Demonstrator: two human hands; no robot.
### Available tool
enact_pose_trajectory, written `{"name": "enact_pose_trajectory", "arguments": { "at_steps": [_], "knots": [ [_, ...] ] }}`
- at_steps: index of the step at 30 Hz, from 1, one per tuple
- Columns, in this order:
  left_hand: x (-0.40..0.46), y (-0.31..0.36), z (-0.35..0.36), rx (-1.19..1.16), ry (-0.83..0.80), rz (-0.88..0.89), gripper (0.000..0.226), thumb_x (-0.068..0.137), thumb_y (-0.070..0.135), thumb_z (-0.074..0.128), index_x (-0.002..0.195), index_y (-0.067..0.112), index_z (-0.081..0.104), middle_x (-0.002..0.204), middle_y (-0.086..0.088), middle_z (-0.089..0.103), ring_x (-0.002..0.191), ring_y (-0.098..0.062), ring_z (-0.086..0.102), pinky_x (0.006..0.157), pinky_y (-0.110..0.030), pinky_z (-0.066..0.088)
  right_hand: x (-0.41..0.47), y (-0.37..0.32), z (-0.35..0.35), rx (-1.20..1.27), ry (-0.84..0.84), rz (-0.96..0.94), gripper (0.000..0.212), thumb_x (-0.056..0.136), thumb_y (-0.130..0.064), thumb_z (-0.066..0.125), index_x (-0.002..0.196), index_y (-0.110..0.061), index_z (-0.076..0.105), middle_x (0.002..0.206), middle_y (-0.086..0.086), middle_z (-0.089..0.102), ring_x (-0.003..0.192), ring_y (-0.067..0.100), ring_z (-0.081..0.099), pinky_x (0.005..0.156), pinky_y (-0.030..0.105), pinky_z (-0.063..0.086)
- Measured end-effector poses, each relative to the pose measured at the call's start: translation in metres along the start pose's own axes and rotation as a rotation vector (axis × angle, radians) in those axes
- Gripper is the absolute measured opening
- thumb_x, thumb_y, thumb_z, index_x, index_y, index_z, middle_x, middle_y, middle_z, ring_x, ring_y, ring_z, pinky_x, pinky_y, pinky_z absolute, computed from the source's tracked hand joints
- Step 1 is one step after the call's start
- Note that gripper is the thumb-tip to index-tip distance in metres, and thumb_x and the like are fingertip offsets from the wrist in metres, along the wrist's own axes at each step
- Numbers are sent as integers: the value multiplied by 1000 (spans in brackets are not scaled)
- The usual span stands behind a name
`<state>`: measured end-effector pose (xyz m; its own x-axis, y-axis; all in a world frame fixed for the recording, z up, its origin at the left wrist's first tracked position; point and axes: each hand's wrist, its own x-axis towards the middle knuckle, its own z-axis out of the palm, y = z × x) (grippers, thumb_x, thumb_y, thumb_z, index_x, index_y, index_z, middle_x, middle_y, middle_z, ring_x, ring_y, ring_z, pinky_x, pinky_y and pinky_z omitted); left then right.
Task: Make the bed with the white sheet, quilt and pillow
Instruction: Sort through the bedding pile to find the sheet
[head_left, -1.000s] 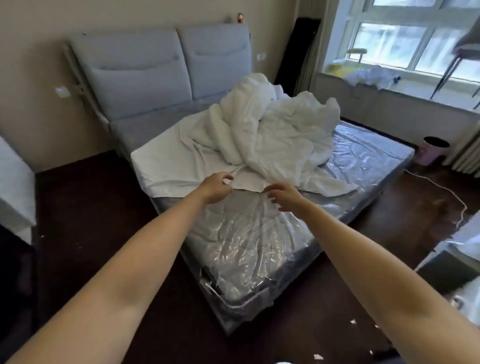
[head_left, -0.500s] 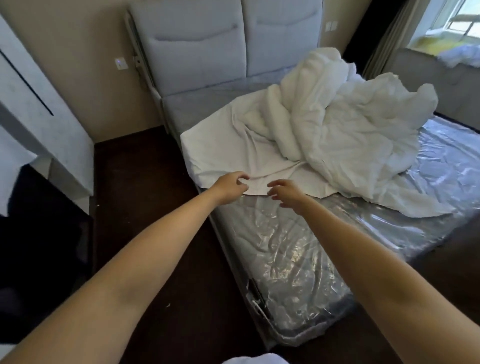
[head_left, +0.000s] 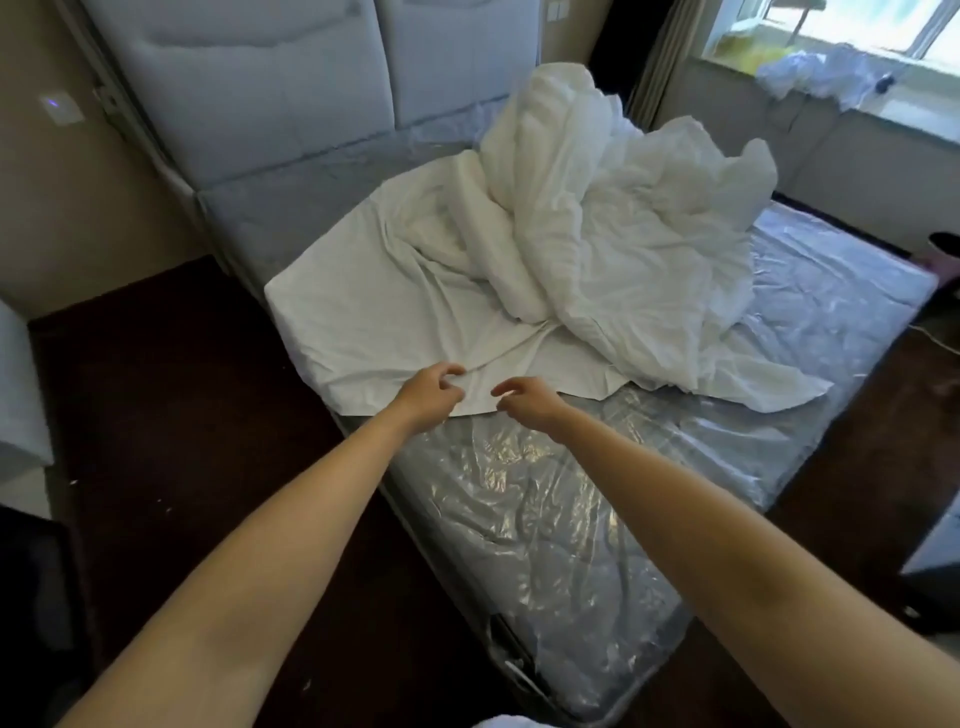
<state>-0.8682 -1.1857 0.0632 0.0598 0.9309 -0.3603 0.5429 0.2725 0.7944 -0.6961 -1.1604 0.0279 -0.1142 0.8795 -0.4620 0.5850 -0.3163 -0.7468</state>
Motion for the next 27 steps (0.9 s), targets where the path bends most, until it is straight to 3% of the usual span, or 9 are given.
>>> {"name": "enact_pose_trajectory", "arguments": {
  "at_steps": [4,8,12,15,19,23,25,27],
  "knots": [
    [15,33,51,77,-107,67,40,92,17,51,132,21,49,95,-4,61,86,-23,60,66,-27,45,5,53,-51,104,66,57,29,88,-6,52,113,-11,65,95,8,64,83,19,55,55,20,37],
    [32,68,124,147,-145,59,41,91,19,50,133,21,49,102,-6,63,84,-25,62,79,-39,50,2,132,-121,169,112,129,27,88,-8,52,112,-12,65,105,11,64,86,20,55,54,20,36],
    [54,118,218,171,-85,30,41,92,21,50,133,22,50,113,-8,61,90,-22,59,71,-28,46,-21,209,-203,180,116,120,27,89,-4,50,110,-11,66,94,6,62,78,16,54,52,19,36],
    [62,179,306,183,-137,60,42,91,19,50,134,19,49,115,-11,61,97,-24,58,76,-27,42,-49,279,-288,206,168,174,27,89,-3,51,112,-10,65,91,5,61,83,17,55,49,15,39],
    [78,262,395,218,-210,175,41,91,16,51,132,16,51,111,-11,63,96,-25,60,79,-27,44,-72,354,-394,245,299,247,26,86,-4,54,109,-6,67,92,7,63,81,19,55,60,23,41],
    [107,303,433,191,-179,159,42,91,15,47,133,16,49,118,-15,61,102,-33,60,85,-34,48,-58,379,-451,265,340,235,17,84,-9,57,90,-20,67,91,5,64,80,17,55,72,31,48],
    [123,308,443,197,-154,138,43,91,15,47,134,17,48,122,-14,58,105,-32,59,84,-33,47,-42,375,-467,247,315,201,18,84,-9,56,94,-18,68,92,7,64,83,20,58,77,35,52],
    [146,309,451,198,-117,107,43,92,16,48,135,17,48,125,-12,57,106,-30,58,86,-31,44,-18,365,-482,194,259,163,19,85,-8,55,97,-19,66,90,7,64,78,18,58,59,25,50]
  ]
}}
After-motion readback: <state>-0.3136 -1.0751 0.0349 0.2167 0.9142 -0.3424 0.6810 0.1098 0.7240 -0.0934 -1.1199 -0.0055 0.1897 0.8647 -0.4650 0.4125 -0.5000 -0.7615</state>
